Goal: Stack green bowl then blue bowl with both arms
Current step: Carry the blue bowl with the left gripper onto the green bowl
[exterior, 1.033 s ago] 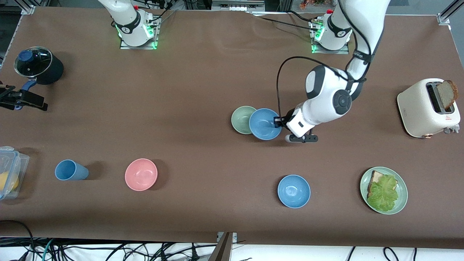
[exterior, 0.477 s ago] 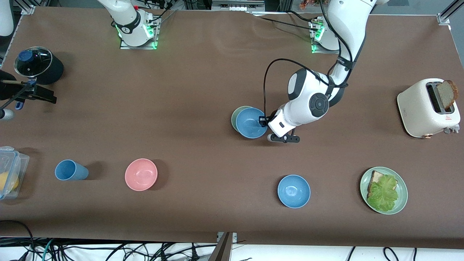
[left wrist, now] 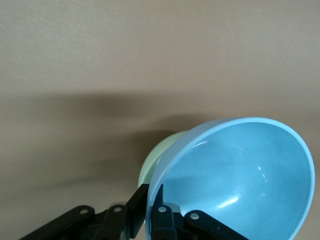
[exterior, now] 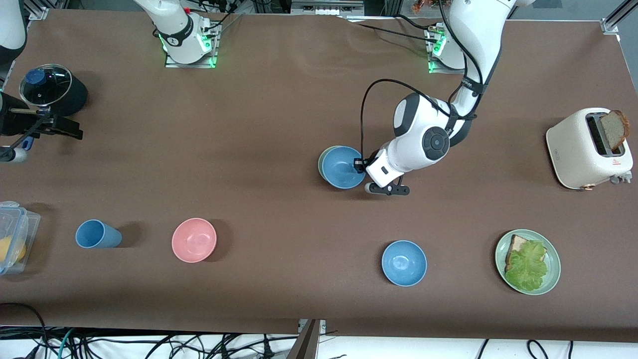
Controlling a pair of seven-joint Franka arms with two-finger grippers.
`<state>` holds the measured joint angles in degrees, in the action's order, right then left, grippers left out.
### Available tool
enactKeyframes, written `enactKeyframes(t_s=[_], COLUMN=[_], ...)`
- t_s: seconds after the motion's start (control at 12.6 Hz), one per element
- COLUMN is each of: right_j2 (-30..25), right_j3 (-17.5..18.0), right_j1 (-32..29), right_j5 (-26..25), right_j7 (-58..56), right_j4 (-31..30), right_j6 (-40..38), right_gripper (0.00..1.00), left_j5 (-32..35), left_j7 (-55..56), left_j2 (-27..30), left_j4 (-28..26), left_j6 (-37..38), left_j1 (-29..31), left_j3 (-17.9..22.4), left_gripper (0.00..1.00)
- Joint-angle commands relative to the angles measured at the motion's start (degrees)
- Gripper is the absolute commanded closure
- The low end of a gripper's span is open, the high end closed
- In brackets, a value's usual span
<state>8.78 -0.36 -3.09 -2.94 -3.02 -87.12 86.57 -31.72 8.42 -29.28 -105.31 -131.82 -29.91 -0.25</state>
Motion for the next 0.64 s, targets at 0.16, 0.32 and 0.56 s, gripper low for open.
enactKeyframes(t_s=[0.16,0.32,0.56], right_j2=[-0.96,-0.96,-0.96], right_j3=[0.09,0.09,0.09], right_j1=[0.28,0.28,0.28], right_j5=[-0.31,-0.14,-0.05], right_j7=[-0.41,-0.06,0.03], right_j4=[-1.21,-1.12,-0.94], right_j6=[-0.09,-0.09,-0.09], right_gripper=[0.00,0.00,0.00], left_j5=[-0.72,-0.72,-0.63], left_j7=[0.02,0.11,0.11], left_j2=[1.06,0.80,0.80], left_j4=[-2.53,-2.53,-2.45], left_j6=[0.60,0.25,0.34], left_j1=[-1.29,-1.37,-1.46], left_j3=[0.42,0.07,-0.02], left_gripper=[1.00,1.00,0.94])
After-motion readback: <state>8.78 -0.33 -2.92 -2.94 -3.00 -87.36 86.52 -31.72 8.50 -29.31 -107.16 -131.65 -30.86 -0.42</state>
